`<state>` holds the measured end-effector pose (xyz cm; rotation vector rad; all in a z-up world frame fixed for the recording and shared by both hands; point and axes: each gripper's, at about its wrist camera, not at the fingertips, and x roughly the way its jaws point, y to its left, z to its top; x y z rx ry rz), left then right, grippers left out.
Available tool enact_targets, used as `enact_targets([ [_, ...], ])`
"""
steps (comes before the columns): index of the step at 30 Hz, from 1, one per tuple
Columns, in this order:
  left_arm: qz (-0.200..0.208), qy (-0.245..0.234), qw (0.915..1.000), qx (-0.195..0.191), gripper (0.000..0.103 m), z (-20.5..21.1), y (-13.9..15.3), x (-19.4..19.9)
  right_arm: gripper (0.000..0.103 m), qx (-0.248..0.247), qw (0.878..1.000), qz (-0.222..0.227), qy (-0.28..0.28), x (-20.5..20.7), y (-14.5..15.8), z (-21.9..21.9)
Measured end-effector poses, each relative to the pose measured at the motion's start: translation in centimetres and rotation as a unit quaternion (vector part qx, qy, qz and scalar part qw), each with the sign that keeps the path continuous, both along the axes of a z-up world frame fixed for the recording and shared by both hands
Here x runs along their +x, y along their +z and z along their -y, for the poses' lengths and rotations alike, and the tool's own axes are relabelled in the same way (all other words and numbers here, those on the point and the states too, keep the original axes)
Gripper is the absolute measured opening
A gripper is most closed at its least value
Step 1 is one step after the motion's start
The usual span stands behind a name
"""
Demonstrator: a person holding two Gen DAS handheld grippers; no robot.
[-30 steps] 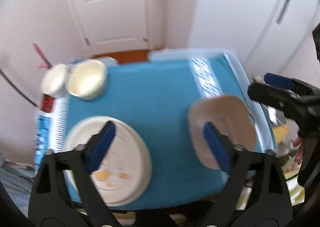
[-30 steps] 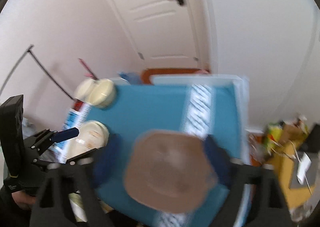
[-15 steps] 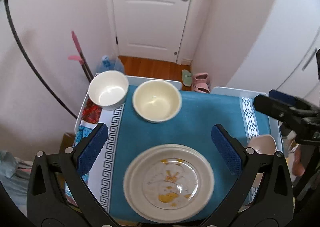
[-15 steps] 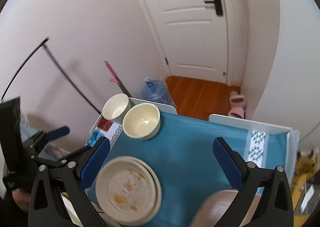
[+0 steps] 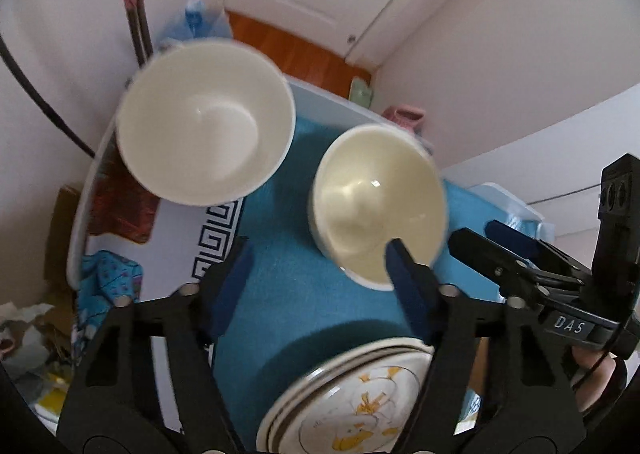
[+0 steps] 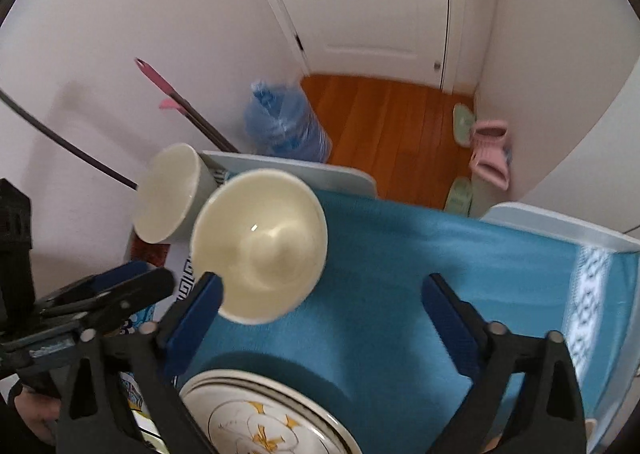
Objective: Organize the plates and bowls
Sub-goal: 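Close both grippers on the rim of the large cream bowl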
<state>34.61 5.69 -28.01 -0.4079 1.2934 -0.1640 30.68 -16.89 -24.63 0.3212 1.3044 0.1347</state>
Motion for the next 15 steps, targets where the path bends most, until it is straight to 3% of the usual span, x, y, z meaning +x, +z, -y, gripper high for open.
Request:
enact_targets([
  [1, -0.007, -0.003, 1.0, -0.004, 0.053, 0.2, -0.6, 0.2, 0.075, 0.005, 1.0, -0.008, 0.001, 0.2, -0.6, -0.1],
  [5, -0.019, -0.012, 0.9997, -0.006, 0.048, 1.0, -2.2, 1.3, 0.064, 0.018, 0.999, -0.03, 0.002, 1.1, -2.3, -0.6],
  [10, -0.031, -0.018, 0.9993, -0.009, 0.022, 0.8, -3.3, 2.3, 0.043, 0.024, 0.999, -0.043, 0.006, 1.9, -3.4, -0.7],
  [14, -0.032, -0.028, 0.9991, -0.001, 0.018, 0.9, -3.1, 2.5, 0.028, 0.024, 0.999, -0.043, 0.009, 2.5, -3.9, -1.0],
  [15, -0.031, -0.03, 0.9991, 0.004, 0.017, 1.1, -3.1, 2.5, 0.017, 0.021, 0.999, -0.043, 0.013, 2.7, -3.9, -1.2],
])
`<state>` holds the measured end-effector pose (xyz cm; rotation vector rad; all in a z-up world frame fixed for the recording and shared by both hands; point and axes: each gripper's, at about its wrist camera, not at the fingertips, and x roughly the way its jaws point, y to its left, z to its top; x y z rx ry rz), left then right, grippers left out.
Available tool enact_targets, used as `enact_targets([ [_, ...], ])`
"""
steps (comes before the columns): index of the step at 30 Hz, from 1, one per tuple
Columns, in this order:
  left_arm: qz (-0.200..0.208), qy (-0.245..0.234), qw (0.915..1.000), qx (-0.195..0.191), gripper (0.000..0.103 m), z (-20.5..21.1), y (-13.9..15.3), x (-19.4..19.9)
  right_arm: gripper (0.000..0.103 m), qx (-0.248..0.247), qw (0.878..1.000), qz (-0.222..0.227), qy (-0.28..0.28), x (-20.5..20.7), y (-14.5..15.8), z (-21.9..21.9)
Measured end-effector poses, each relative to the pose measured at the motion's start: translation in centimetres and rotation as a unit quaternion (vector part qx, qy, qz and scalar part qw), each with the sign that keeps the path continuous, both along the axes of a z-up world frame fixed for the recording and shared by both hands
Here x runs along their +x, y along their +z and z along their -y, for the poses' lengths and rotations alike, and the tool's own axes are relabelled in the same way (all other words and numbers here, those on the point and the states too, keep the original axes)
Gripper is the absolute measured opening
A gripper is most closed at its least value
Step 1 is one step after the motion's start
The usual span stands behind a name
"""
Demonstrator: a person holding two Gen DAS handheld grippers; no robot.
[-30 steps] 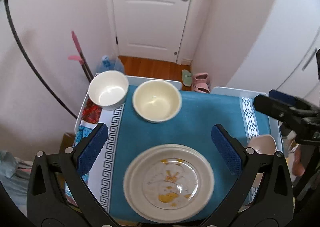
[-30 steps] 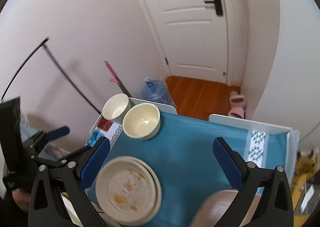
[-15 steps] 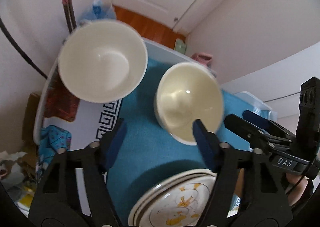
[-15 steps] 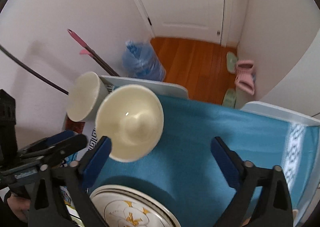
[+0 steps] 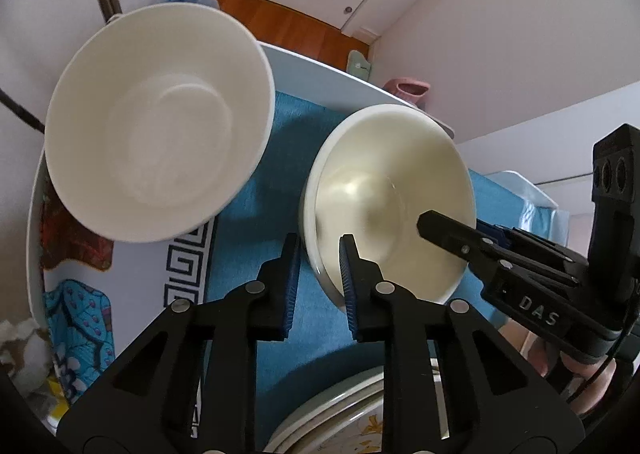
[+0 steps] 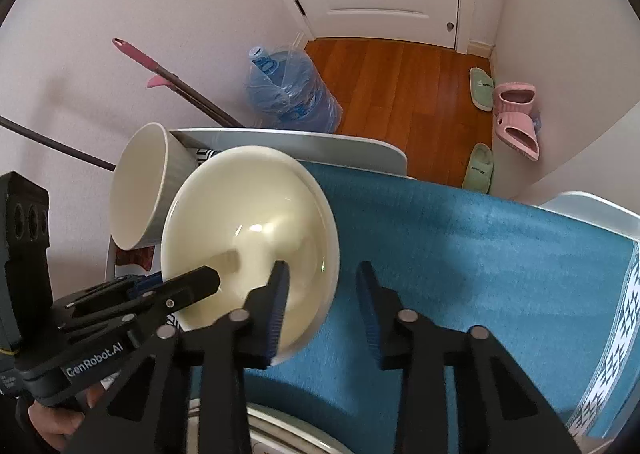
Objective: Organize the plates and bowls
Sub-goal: 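Close both grippers on the rim of the large cream bowl, then carry the cream bowl into the pink dish and open both grippers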
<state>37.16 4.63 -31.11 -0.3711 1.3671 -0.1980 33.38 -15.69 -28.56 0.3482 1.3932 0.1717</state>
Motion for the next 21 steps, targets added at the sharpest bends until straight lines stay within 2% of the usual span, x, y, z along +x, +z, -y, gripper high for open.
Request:
enact_targets([
  [1, 0.001, 0.0, 1.0, 0.001, 0.017, 0.1, 0.0, 0.0, 0.014, -0.007, 1.0, 0.001, 0.003, 0.0, 0.0, -0.1],
  [11, 0.004, -0.013, 0.9998, 0.014, 0.017, 0.8, 0.4, 0.2, 0.013, -0.014, 1.0, 0.004, 0.002, -0.1, 0.5, -0.3],
  [21, 0.039, -0.041, 0.9979, 0.029, 0.017, 2.1, 3.7, -0.2, 0.013, -0.025, 0.999, 0.022, -0.012, -1.4, 2.6, 0.7],
])
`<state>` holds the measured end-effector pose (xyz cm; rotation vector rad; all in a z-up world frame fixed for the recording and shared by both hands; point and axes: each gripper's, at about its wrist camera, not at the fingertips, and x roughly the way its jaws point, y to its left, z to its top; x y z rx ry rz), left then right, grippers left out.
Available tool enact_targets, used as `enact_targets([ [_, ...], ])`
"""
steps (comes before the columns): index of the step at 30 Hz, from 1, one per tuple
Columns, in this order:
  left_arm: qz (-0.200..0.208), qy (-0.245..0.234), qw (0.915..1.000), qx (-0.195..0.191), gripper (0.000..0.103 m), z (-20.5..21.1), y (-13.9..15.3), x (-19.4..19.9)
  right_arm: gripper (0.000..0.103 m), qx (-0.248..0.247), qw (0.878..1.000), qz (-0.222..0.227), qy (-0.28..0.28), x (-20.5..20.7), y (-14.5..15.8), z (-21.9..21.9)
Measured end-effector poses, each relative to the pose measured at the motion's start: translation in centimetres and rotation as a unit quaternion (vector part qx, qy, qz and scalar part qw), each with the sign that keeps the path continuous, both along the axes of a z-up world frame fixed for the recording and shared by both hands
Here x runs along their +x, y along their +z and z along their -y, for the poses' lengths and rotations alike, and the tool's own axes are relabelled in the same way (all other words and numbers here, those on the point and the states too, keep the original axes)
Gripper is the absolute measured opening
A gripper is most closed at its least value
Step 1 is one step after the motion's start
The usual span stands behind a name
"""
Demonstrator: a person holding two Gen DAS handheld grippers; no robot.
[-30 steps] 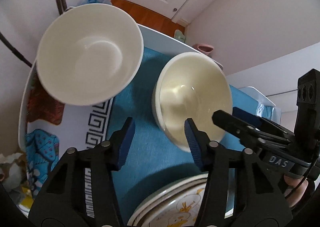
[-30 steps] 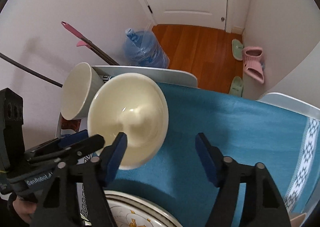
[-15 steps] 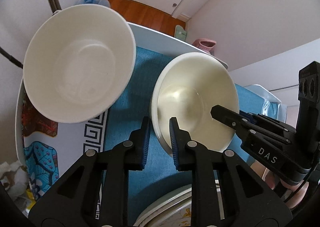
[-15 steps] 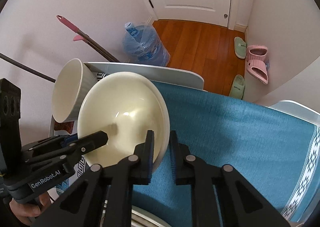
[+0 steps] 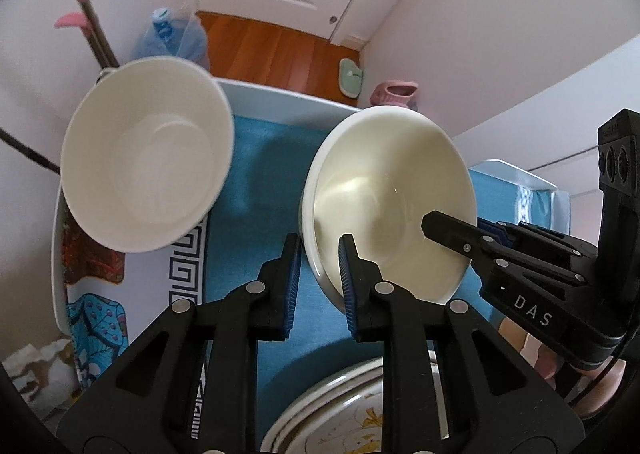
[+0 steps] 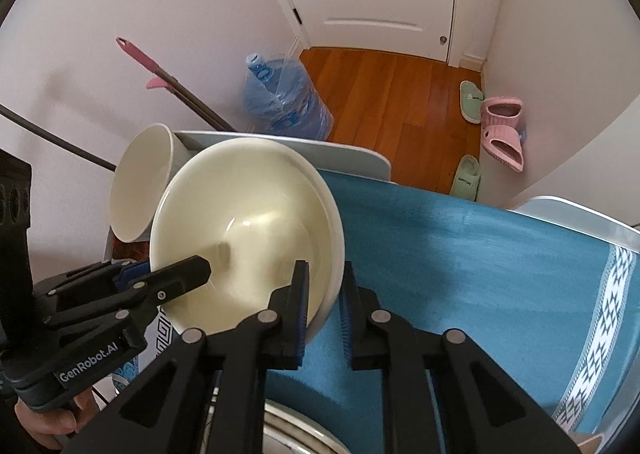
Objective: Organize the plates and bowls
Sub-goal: 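Carry the cream bowl into the pink dish and open both grippers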
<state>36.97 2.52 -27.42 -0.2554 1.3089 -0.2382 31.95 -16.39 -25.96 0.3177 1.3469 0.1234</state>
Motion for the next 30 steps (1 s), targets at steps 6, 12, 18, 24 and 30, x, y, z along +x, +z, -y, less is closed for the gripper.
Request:
enact_targets([
  [6, 0.027, -0.032, 0.9991, 0.0, 0.017, 1.7, 3.5, -1.2, 0.013, -0.006, 1.0, 0.018, -0.023, -2.2, 2.8, 1.9],
  [12, 0.052, -0.054, 0.9972, -0.009, 0.017, 5.2, 7.4, -3.4, 0.013, -0.019, 0.998, 0.041, -0.038, -6.0, 6.3, 4.6],
  [18, 0.07, -0.075, 0.9947, -0.004, 0.017, 11.2, 10.1, -7.0, 0.013, -0.026, 0.996, 0.063, -0.052, -10.9, 9.3, 8.7],
  [24, 0.07, -0.082, 0.9941, -0.014, 0.017, 18.2, 10.4, -11.2, 0.013, -0.047, 0.995, 0.066, -0.054, -16.9, 10.9, 13.5],
  [30, 0.051, -0.087, 0.9945, -0.025, 0.017, 24.1, 8.9, -15.2, 0.013, -0.06, 0.996, 0.042, -0.055, -22.7, 10.1, 17.4],
])
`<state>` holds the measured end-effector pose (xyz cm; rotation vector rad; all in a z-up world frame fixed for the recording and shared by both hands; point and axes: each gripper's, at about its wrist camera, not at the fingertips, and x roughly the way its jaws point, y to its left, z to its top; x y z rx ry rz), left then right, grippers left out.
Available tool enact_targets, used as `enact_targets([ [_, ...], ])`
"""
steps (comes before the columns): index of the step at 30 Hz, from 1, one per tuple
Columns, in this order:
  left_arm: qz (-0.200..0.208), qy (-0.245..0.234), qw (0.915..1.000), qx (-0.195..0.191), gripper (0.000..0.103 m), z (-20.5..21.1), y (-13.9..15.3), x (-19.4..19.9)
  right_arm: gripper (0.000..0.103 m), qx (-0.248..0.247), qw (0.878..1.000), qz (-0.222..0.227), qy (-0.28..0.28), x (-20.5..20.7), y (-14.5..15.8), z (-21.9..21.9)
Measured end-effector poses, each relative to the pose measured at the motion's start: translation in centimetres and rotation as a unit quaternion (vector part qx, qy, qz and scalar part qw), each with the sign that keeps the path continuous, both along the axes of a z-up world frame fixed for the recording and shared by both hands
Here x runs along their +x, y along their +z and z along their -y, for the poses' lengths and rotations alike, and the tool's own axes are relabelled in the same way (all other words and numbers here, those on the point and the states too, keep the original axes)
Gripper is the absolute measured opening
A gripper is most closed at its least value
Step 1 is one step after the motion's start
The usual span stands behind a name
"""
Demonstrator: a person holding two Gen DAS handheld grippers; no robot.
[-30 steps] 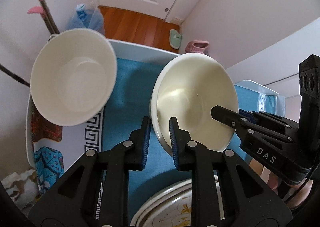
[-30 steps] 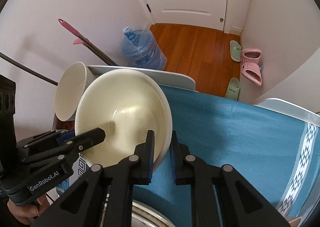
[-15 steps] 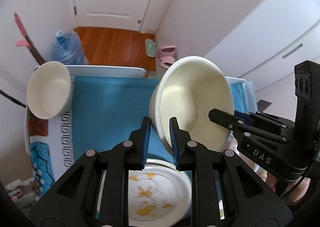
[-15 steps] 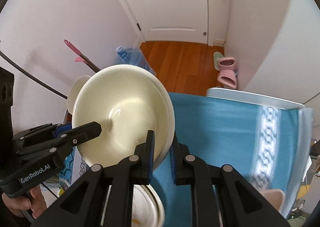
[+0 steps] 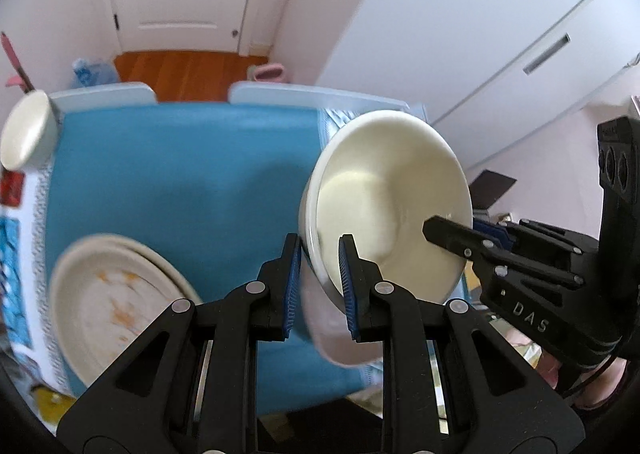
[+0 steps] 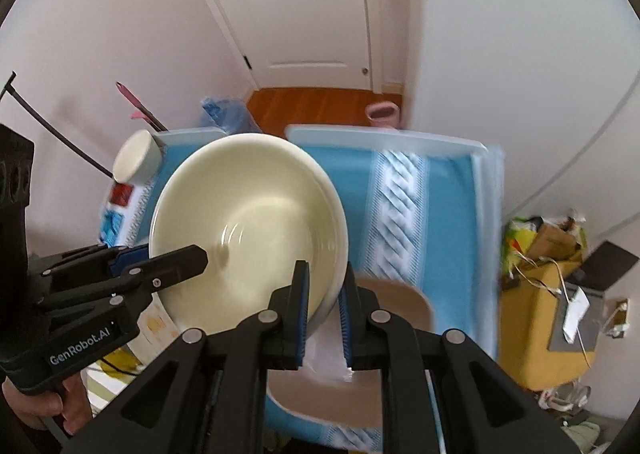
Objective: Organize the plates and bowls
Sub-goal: 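Carry the cream bowl into the pink dish and open both grippers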
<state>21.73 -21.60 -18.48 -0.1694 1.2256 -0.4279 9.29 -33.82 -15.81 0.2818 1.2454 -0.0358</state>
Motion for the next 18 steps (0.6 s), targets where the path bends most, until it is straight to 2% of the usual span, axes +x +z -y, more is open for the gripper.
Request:
enact_targets([
  [9, -0.053, -0.044, 0.997, 0.035, 0.017, 3.8, -4.8, -2.9, 0.013, 0.013, 0.999, -0.04, -0.026, -4.3, -3.9, 1.6],
  [14, -0.08, -0.052, 0.9937, 0.057, 0.017, 3.7, -7.8, -2.2, 0.013, 0.025, 0.997, -0.068, -0.035, -5.3, -7.0, 1.6],
  [18, -0.083, -0.065, 0.9916, 0.076, 0.017, 4.5, -9.2, -2.1, 0.013, 0.027, 0.996, -0.072, -0.041, -5.6, -8.2, 1.6],
])
